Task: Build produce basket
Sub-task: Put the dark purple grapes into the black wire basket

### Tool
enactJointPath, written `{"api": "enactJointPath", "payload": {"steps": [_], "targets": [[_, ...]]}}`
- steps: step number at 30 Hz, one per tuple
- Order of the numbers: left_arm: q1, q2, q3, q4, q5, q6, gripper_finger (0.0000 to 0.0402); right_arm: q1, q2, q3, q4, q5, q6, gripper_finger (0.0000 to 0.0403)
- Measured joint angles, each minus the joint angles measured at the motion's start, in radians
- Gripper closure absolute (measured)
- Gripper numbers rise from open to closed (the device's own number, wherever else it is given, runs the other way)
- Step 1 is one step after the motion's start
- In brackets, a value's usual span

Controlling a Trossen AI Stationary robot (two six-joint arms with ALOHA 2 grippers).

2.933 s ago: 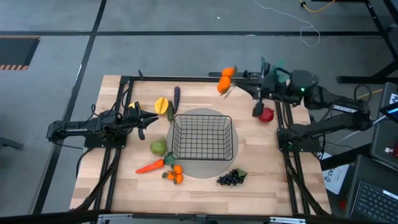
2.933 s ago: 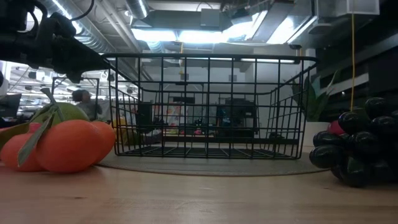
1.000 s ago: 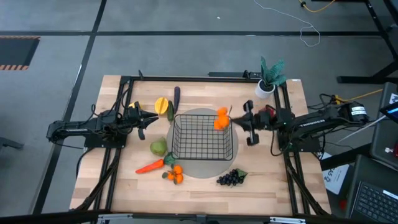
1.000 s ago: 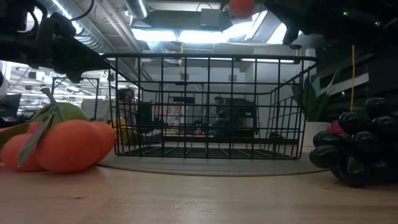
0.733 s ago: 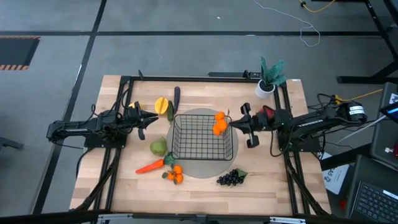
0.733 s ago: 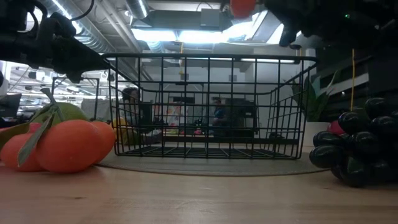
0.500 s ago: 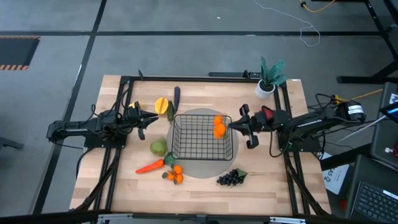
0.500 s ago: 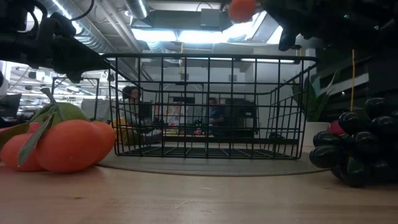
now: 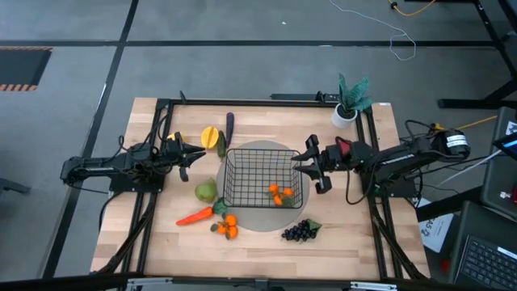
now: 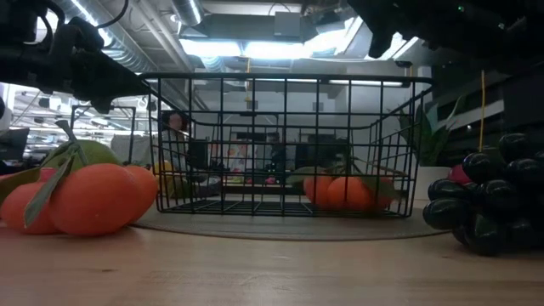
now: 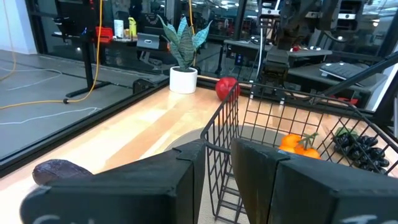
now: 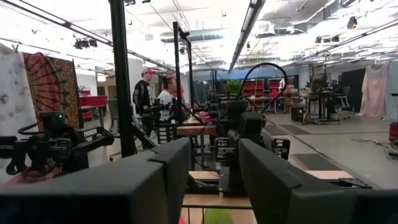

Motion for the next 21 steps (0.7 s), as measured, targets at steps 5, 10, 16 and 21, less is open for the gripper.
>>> {"api": "enactJointPath", "payload": {"steps": [5,10,16,21], "targets": [[0.000,0.000,0.000,0.001,0.000,0.000,0.0333,0.000,0.005,0.005,-0.012,0.000,0.008,0.0263],[0.000,0.000,0.000,0.001,0.000,0.000,0.0333,0.000,0.005,0.005,-0.088,-0.089,0.160,0.0263],[0.000,0.000,0.000,0.001,0.001,0.001,0.0333,0.050,0.003,0.005,0.026,-0.321,0.228,0.0263],[0.000,0.000,0.000,0.001,0.001,0.001,0.0333,0.142,0.003,0.005,0.027,-0.536,0.225,0.0263]]}}
